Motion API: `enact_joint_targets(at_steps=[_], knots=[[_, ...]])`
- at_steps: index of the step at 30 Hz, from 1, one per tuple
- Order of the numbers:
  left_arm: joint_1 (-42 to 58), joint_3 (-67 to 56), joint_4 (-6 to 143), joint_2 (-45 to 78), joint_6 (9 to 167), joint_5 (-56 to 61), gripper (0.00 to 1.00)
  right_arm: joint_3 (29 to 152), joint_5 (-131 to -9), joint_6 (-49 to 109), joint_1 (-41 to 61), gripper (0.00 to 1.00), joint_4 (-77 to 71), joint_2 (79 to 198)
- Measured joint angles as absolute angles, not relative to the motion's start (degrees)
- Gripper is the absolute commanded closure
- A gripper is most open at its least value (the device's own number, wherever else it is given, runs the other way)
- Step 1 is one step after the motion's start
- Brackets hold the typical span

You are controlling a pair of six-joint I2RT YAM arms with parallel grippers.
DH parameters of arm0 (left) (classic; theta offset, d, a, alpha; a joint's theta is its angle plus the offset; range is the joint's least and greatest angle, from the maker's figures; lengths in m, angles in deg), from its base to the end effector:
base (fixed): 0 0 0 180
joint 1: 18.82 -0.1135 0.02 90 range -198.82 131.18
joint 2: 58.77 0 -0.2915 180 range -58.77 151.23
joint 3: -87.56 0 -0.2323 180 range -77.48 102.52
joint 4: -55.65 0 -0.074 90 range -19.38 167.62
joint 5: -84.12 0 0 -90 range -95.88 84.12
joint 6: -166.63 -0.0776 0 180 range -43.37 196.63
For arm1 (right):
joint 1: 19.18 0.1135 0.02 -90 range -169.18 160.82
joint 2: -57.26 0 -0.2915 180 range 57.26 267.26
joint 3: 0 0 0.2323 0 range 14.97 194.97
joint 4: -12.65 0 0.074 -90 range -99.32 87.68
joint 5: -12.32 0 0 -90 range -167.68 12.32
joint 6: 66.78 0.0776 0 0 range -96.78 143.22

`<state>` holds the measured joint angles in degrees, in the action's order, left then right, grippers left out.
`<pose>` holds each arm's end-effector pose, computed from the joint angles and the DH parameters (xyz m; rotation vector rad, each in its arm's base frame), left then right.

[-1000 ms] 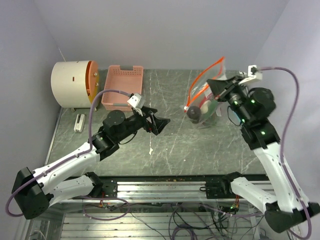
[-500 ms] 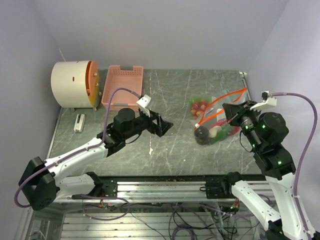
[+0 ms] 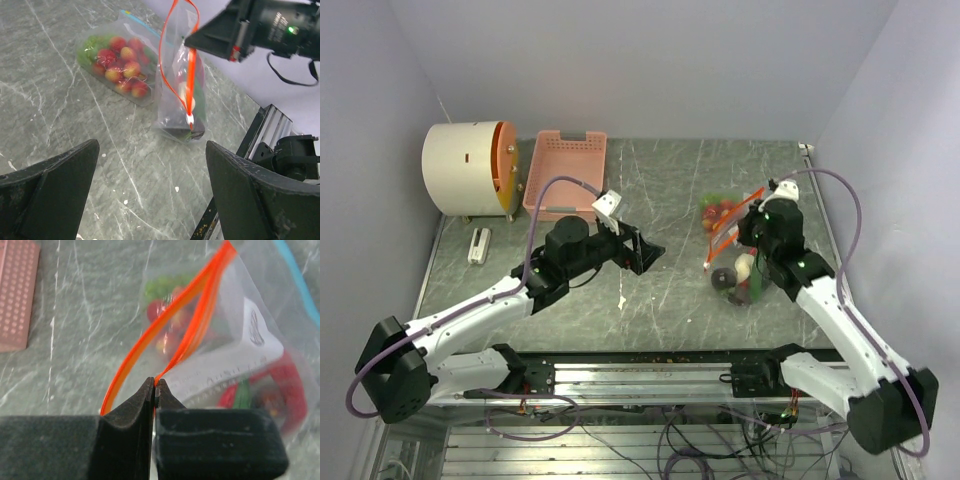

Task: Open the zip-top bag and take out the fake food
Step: Open the zipper of the food storage bag at the center of the board.

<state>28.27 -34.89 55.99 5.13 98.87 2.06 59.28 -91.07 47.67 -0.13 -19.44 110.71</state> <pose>0.1777 -0.2069 0.3320 0.4931 1.7245 -1.0079 0.2058 0.0521 0.3051 0.2423 2.0098 0.2450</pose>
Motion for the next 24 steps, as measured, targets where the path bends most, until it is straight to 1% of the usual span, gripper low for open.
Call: enact_joint_targets(at_steps=[7, 12, 15, 19, 22, 24], knots=[[28.27, -34.87, 58.81, 3.05, 97.6, 0.29, 0.01, 66.65, -93.14, 42.21, -1.75, 1.0, -7.47, 123.85], [28.27, -34.87, 60.49, 1.17, 96.99, -1.17, 0.02, 69.03, -90.54, 39.78, -2.84, 1.0, -1.52, 127.94], [28.27, -34.87, 61.34, 0.34, 96.77, -1.8, 0.04, 68.59, -87.0, 39.3, -2.91, 1.0, -0.14, 127.81], [28.27, -34.87, 62.39, -0.55, 96.55, -2.07, 0.11, 66.78, -79.81, 38.88, -2.78, 1.0, -0.47, 124.24], [28.27, -34.87, 62.46, -0.81, 96.55, -2.05, 0.17, 66.52, -75.83, 38.56, -2.3, 1.0, -3.79, 120.13], [28.27, -34.84, 62.35, -0.75, 96.58, -1.94, 0.19, 66.74, -73.39, 38.21, -2.08, 1.0, -7.09, 117.25]])
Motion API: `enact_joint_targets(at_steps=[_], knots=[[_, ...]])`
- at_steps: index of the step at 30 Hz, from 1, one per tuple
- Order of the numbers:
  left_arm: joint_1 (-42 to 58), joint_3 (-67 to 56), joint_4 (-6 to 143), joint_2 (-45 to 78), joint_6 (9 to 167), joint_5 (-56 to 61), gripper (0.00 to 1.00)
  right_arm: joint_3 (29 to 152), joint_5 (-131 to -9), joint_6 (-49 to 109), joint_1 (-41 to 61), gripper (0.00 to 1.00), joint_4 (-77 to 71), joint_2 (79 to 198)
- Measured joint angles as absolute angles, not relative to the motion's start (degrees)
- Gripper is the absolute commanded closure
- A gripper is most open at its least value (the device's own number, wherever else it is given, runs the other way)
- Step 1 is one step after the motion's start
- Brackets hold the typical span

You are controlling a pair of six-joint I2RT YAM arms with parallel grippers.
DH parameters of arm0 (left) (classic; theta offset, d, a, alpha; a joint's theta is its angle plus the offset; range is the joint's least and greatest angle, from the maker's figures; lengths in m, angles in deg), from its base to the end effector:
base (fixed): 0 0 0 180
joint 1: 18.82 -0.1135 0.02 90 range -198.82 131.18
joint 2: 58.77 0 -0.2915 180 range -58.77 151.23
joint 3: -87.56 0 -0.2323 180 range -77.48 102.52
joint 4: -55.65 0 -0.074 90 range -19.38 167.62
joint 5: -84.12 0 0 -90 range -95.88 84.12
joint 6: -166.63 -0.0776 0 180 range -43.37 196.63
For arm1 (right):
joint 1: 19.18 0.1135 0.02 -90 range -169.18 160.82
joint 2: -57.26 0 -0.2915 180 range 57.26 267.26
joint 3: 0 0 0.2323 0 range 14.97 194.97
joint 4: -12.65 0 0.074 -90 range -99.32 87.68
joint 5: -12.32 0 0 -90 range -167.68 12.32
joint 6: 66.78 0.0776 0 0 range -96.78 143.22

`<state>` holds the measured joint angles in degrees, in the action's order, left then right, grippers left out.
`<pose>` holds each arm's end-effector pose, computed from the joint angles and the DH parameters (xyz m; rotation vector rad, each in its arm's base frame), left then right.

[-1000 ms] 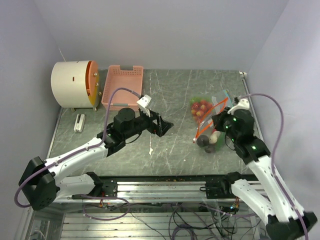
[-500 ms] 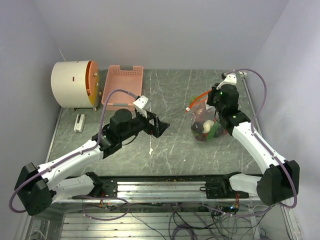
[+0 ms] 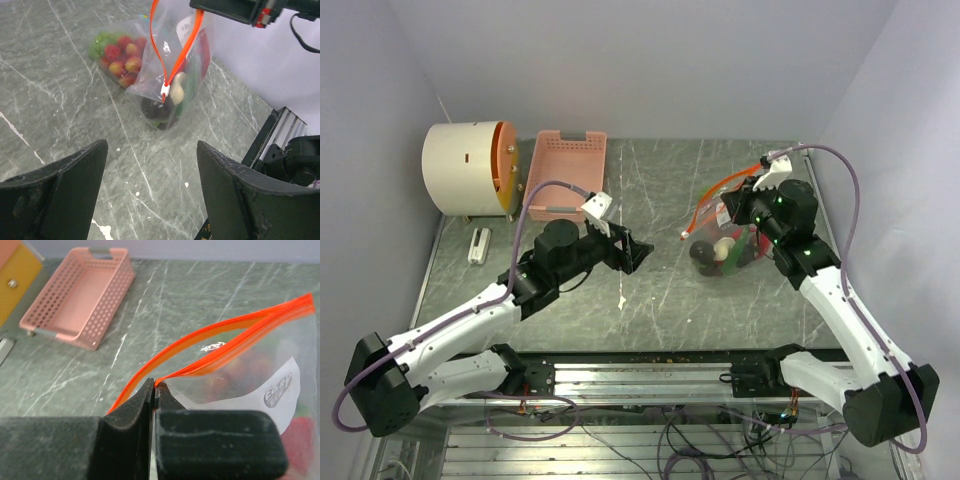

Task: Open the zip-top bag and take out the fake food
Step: Open the zipper of the food storage bag at the center of the board.

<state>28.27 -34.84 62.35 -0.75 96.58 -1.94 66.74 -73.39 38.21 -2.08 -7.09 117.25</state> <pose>0.1651 -0.1854 0.3403 0.4710 1.7206 -0.9204 0.2395 0.0798 0.3592 -0.0878 1.8192 0.4658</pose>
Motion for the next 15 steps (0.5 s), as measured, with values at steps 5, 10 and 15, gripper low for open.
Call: enact_joint_targets(at_steps=[5, 10, 15], knots=[[28.27, -34.45, 60.42, 0.78, 97.34, -0.27, 0.18, 69.95, -66.63, 36.59, -2.01, 1.0, -15.38, 115.39], [28.27, -32.02, 57.76, 4.82, 98.17, 1.12, 0.06, 69.36, -58.15, 35.8, -1.86, 1.0, -17.91, 115.96], [28.27, -27.3, 55.4, 12.43, 97.67, 1.08, 0.05, 66.96, -51.94, 36.39, -1.27, 1.0, -17.59, 116.31]])
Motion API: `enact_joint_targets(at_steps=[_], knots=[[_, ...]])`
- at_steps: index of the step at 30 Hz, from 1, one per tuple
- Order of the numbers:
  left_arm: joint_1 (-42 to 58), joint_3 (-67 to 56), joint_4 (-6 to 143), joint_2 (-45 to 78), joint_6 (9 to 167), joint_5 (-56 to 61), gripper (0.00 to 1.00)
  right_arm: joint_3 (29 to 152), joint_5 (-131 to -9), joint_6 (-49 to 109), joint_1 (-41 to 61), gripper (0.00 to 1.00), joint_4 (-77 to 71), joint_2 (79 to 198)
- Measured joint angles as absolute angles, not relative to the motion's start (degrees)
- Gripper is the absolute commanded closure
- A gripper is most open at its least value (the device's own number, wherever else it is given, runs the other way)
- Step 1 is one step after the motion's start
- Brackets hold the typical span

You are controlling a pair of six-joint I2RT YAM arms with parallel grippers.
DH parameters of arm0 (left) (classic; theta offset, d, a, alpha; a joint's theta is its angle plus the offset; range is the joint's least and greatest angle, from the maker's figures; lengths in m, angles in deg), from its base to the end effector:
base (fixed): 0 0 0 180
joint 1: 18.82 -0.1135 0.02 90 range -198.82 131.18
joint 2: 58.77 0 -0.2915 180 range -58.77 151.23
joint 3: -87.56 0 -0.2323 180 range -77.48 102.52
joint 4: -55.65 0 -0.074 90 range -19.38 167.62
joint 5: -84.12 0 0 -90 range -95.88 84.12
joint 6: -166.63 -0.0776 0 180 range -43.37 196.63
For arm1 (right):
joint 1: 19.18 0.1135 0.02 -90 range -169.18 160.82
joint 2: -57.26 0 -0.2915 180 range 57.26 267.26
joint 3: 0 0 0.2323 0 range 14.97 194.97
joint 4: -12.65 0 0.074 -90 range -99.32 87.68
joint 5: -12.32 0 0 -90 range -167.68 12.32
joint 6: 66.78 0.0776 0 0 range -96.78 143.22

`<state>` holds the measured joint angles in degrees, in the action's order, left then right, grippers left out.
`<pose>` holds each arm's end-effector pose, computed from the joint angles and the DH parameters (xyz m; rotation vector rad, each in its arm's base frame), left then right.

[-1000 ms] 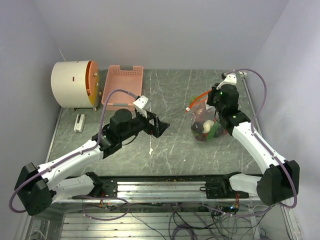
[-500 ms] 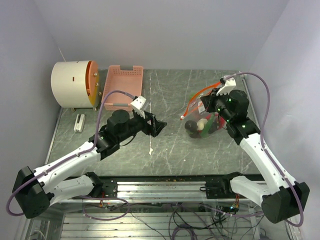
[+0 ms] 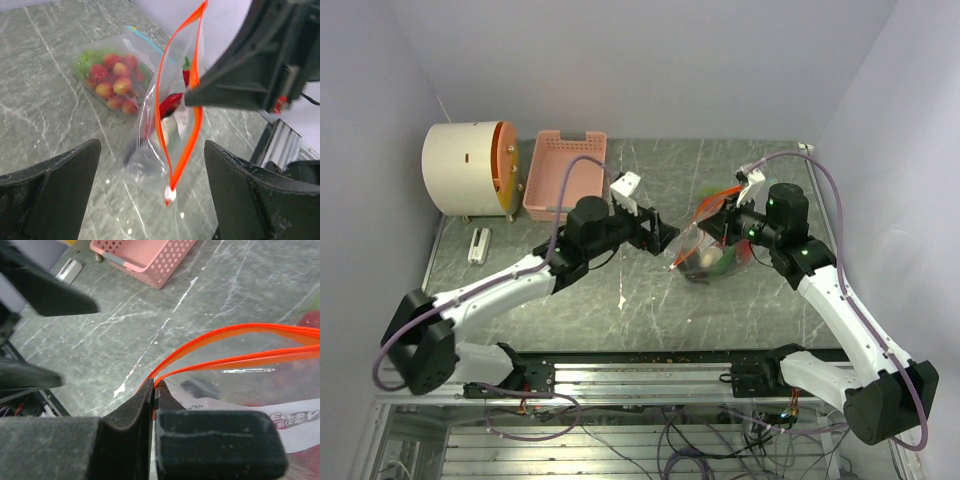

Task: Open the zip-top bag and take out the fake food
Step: Open the zipper of the food storage bag at the center of the board.

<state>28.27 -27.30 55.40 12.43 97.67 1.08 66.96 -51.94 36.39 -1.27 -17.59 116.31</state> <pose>0.2023 -0.2315 0.3496 0.4933 1.7015 -0.9842 0.2116 0.1038 0.3408 -0.3851 1.9672 0.7920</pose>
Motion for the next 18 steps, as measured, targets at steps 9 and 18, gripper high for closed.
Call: enact_joint_targets(at_steps=[9, 18], knots=[[28.38, -21.58, 50.81, 27.88, 97.32, 4.84, 0.12, 67.09, -49.63, 37.81, -0.35, 1.0, -17.21, 116.33], [29.12, -19.26, 50.04, 31.8, 97.67, 6.81, 0.85, 67.79, -50.13, 39.54, -0.35, 1.0, -17.3, 113.95]])
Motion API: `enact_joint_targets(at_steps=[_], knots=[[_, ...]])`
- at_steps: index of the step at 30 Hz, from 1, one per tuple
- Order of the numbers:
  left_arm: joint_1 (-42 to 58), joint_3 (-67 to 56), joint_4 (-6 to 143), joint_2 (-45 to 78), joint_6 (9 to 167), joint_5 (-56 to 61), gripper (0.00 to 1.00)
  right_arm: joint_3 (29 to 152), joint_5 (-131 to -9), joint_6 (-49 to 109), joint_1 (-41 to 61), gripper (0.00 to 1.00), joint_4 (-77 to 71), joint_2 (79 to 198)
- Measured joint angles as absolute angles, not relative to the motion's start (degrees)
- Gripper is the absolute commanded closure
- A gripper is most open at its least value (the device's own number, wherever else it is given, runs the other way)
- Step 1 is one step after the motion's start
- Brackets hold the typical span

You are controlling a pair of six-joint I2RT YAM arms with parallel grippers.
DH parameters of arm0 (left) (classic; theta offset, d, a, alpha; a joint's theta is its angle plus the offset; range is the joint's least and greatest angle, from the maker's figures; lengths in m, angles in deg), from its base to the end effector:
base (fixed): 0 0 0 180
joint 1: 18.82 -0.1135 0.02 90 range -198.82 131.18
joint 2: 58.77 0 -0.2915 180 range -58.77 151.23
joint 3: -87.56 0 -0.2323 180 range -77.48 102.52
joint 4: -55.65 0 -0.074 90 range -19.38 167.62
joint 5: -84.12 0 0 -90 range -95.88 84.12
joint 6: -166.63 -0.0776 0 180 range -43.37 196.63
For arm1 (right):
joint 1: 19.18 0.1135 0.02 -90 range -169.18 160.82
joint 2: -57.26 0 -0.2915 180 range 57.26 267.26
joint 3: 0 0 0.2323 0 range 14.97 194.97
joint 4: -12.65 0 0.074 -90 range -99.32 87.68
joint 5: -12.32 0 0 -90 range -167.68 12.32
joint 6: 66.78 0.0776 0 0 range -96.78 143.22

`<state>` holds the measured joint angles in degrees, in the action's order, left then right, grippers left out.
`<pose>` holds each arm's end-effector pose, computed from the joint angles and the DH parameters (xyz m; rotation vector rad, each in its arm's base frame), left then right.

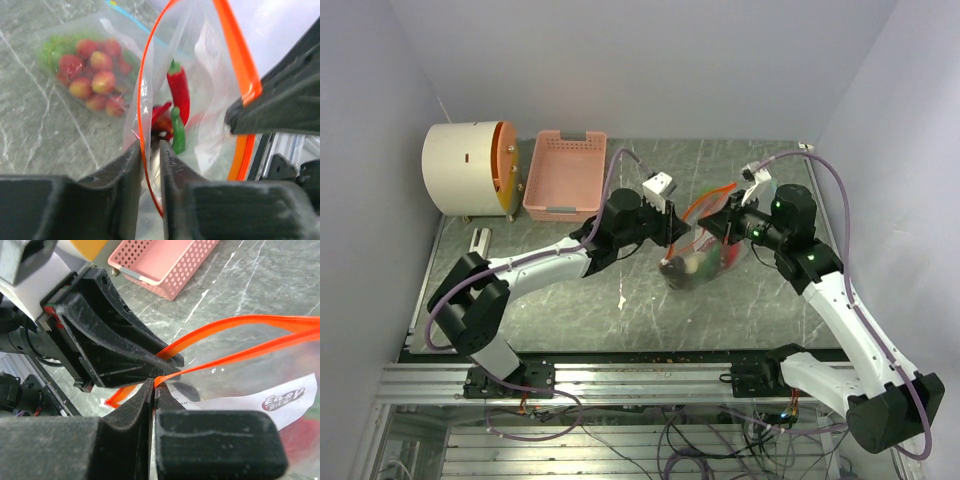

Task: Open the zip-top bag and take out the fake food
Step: Open the zipper of the food storage bag at the center of the board.

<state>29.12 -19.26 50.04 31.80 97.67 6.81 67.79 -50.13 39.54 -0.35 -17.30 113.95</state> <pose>0.2494 -0.3018 0.3050 0.6062 1.7997 -1.0440 0.1995 0.1060 0.3557 -0.3801 1.9193 0.8666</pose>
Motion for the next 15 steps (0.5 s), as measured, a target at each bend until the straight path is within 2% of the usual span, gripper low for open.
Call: enact_joint_targets(at_steps=[1, 2, 9, 15], knots=[[29.12, -18.15, 49.89, 32.3, 97.58, 6.87, 0.92, 67.81, -50.35, 39.74, -0.35, 1.0, -17.34, 113.77], [29.14, -17.16, 49.8, 32.78, 97.82, 6.83, 0.93, 67.92, -50.81, 39.8, -0.35, 1.0, -17.61, 113.62], [29.14, -14.32, 48.99, 32.8, 100.31, 4.27, 0.93, 76.35, -58.74, 40.76, -0.35, 1.0, -24.58, 114.76], [28.69, -15.28, 50.0, 27.93, 105.69, -3.66, 0.93, 79.87, -61.5, 43.5, -0.35, 1.0, -25.89, 113.23]])
